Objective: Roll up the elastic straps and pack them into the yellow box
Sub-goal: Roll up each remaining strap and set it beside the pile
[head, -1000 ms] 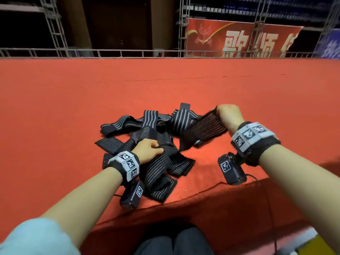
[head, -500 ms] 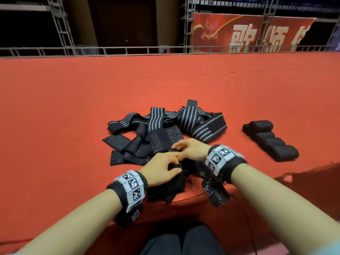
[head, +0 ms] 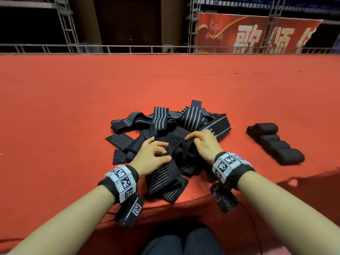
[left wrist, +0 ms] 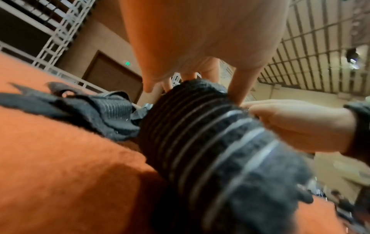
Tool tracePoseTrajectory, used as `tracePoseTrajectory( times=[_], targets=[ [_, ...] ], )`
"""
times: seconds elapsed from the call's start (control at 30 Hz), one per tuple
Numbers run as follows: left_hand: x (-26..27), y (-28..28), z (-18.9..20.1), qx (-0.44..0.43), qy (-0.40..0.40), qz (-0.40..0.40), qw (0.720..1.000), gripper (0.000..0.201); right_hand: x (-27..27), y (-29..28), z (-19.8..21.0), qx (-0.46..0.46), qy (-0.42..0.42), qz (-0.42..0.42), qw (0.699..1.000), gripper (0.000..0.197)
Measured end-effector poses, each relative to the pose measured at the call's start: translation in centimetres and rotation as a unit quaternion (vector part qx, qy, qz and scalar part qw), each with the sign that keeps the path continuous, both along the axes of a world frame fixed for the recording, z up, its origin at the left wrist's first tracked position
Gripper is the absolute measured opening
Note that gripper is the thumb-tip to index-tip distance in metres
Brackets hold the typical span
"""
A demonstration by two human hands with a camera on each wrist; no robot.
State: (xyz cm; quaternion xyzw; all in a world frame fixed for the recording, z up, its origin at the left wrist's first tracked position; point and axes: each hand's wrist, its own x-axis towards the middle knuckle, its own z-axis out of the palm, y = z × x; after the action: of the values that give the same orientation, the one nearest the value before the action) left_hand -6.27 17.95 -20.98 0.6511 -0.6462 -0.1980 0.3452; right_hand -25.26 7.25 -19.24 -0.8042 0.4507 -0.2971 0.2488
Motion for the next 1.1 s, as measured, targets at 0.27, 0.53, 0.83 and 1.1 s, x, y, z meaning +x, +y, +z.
tracePoseTrajectory(
  times=[0.27,0.53,0.83,1.1],
  targets=[
    [-1.8,-0.2,0.7,0.082,0.488,0.000,0.869,0.011,-0.7,0.8,1.0,0.225,-0.319,-0.013,0.921,0.033],
    [-1.7,-0.2,1.6,0.158,0.683,-0.003,0.713,0.034,-1.0,1.0,0.3,0.263,-0.347,0.048,0.899,0.027],
    [-2.2,-0.1,2.0,0.144,0.681,0.010,0.718,0.045,-1.3,0.6,-0.2,0.282,-0.324,0.050,0.902,0.040],
    [2.8,-0.8,3.9,-0.074,0.705,0.098,0.698,0.021,-4.6,-1.6,-1.8,0.114,-0.128,-0.068,0.983,0.014]
  ],
)
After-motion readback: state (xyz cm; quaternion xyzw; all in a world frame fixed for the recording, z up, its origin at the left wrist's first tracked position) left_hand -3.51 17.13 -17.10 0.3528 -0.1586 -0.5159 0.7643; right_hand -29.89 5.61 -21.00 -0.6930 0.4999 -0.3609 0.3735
